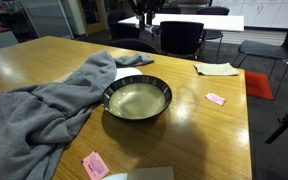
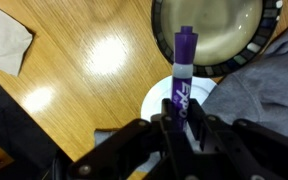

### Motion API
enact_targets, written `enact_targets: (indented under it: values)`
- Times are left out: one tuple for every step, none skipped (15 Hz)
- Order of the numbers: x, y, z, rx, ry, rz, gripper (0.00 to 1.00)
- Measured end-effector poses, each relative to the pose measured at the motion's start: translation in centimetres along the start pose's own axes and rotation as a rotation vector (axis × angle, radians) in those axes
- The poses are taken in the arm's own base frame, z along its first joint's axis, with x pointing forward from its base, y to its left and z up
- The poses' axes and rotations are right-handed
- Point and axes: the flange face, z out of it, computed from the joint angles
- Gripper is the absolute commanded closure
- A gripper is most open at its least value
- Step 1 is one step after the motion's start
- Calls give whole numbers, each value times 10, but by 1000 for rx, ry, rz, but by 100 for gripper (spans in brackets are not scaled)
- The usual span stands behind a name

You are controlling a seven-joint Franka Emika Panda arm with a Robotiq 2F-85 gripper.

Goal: Put the marker in the bowl

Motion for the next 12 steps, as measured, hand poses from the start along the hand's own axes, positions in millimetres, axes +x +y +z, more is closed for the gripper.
enact_targets:
  values:
    - [-5,-5,0,-3,-14,-30,95]
    - [-11,-9,0,-6,-28,-58,95]
    - [-16,-14,1,-8,-39,-85,95]
    - [-22,-19,3,-10,-49,-107,95]
    - [-28,-24,5,-12,-61,-132,95]
    - [-34,-29,8,-13,-75,-157,95]
    - [-41,-34,12,-13,-89,-181,95]
    - [-48,-38,16,-14,-101,-200,95]
    - [-54,-42,20,-15,-113,-219,95]
    - [-60,-45,24,-15,-125,-232,95]
    - [-66,-49,28,-16,-135,-241,95]
    - [-71,-51,32,-18,-143,-248,95]
